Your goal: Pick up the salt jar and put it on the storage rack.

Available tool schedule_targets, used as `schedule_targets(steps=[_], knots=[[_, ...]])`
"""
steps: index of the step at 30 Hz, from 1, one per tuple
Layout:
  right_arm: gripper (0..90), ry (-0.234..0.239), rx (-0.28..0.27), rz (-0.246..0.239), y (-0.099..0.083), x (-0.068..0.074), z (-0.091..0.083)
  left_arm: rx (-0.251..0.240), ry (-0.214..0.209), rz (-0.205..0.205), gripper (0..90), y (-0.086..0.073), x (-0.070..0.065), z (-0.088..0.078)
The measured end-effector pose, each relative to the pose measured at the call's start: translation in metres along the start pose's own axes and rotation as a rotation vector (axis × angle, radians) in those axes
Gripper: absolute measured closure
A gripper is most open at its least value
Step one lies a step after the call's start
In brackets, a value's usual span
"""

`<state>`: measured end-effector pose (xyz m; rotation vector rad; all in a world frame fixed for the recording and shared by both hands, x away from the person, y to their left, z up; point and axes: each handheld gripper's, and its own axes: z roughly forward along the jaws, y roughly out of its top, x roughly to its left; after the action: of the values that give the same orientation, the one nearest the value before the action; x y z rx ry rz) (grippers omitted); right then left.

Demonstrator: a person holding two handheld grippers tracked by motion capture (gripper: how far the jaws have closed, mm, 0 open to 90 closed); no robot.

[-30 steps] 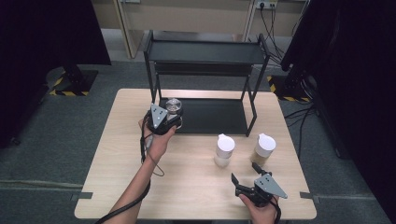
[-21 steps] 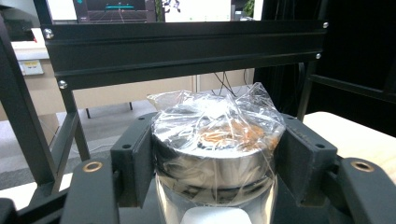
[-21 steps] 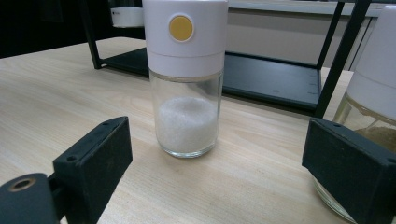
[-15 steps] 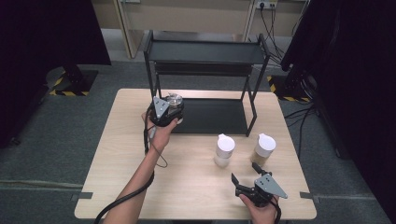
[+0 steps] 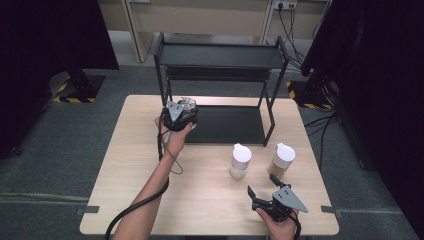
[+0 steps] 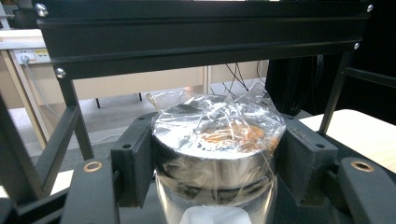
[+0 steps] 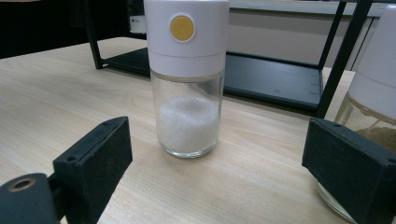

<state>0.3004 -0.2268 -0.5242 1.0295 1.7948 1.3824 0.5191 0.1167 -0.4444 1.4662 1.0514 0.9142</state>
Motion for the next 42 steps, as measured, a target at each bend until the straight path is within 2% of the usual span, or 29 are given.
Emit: schedule_targets(steps=[9,13,21,32,42], knots=[[8.7,0.001,-0.002,-0.004,0.000,0.000,0.000,0.023,0.020,0.005,35.1,-0.006,0.000,0.015],[8.7,0.002,-0.003,0.001,0.000,0.000,0.000,0.037,0.028,0.022,35.1,-0.009,0.000,0.021],[8.7,0.003,-0.004,0.005,0.000,0.000,0.000,0.065,0.036,0.006,35.1,-0.018,-0.001,0.032],[8.8,0.006,-0.005,0.006,0.000,-0.001,0.000,0.096,0.032,0.001,35.1,-0.029,-0.004,0.041],[8.8,0.008,-0.005,0.004,0.000,-0.001,0.000,0.092,0.019,-0.010,35.0,-0.037,-0.003,0.043]])
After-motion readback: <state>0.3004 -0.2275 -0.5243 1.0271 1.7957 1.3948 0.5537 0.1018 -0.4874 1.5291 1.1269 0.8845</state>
